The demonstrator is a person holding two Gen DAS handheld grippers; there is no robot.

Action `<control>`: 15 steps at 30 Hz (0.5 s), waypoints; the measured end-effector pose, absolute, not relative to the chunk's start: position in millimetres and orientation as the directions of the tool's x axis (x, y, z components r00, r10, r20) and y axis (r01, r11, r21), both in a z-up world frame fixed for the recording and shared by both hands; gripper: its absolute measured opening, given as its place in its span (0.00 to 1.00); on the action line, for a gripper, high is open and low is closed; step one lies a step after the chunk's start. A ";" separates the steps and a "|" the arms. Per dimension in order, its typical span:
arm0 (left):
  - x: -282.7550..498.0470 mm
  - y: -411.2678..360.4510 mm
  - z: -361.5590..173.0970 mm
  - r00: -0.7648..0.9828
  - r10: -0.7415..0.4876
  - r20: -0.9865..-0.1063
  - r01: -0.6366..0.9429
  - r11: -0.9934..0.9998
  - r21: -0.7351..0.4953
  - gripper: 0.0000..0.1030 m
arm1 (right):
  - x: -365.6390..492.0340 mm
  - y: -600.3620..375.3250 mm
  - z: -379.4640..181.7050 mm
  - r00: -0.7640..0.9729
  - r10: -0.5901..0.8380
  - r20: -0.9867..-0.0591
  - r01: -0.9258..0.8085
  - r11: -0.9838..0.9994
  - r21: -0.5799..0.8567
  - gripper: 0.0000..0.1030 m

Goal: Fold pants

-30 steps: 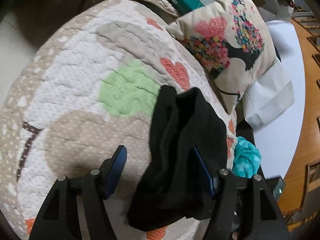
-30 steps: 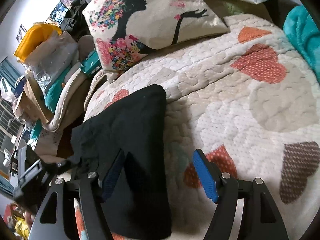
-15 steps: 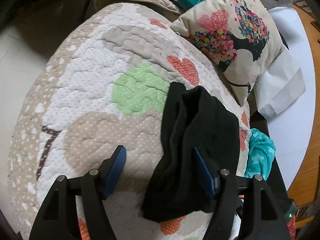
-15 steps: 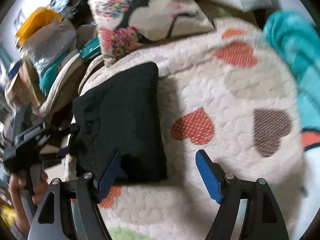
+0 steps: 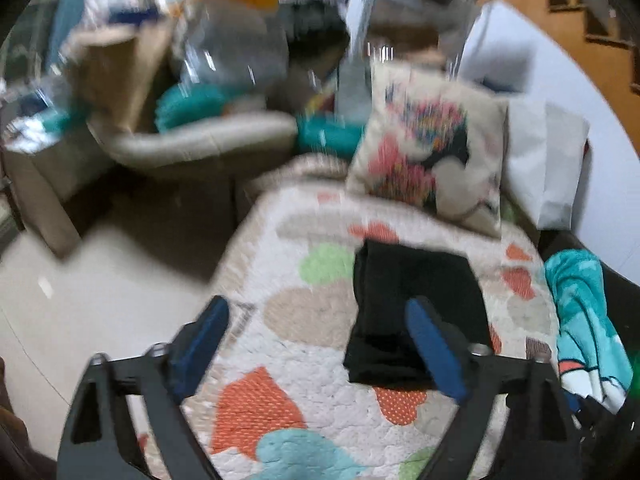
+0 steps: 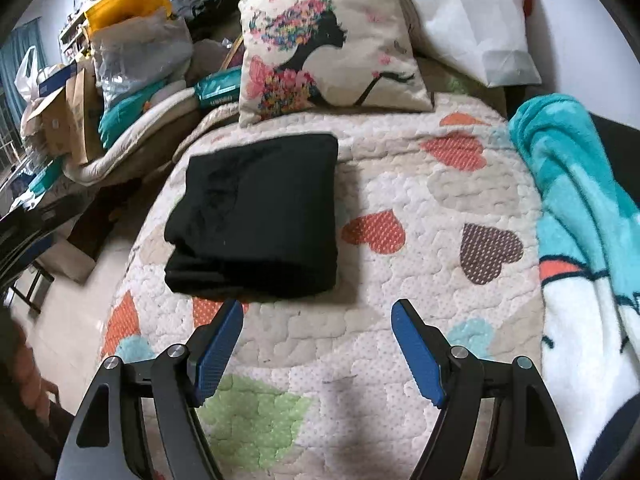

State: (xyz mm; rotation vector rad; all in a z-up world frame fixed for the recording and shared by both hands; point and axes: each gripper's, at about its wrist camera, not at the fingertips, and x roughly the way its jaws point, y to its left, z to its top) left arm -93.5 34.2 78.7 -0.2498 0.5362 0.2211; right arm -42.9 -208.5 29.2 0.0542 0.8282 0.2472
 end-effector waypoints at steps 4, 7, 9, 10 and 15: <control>-121.8 20.6 98.1 0.890 0.246 -0.384 -0.303 0.948 -0.096 1.00 | -49.5 -208.9 40.8 0.690 0.240 -0.683 -0.192 0.970 0.146 0.79; -115.7 10.1 102.4 0.874 0.277 -0.398 -0.307 0.952 -0.010 1.00 | -53.5 -205.4 45.0 0.710 0.230 -0.666 -0.201 0.972 0.122 0.79; -112.0 9.2 100.2 0.867 0.228 -0.442 -0.268 0.963 -0.029 1.00 | -54.7 -202.5 46.1 0.716 0.227 -0.660 -0.207 0.972 0.109 0.79; -110.9 8.7 98.1 0.858 0.204 -0.471 -0.253 0.966 -0.042 1.00 | -54.6 -201.1 46.2 0.718 0.225 -0.659 -0.208 0.973 0.105 0.79; -102.1 6.8 88.4 0.819 0.124 -0.560 -0.203 0.976 -0.082 1.00 | -52.4 -195.7 43.4 0.722 0.219 -0.656 -0.211 0.973 0.093 0.79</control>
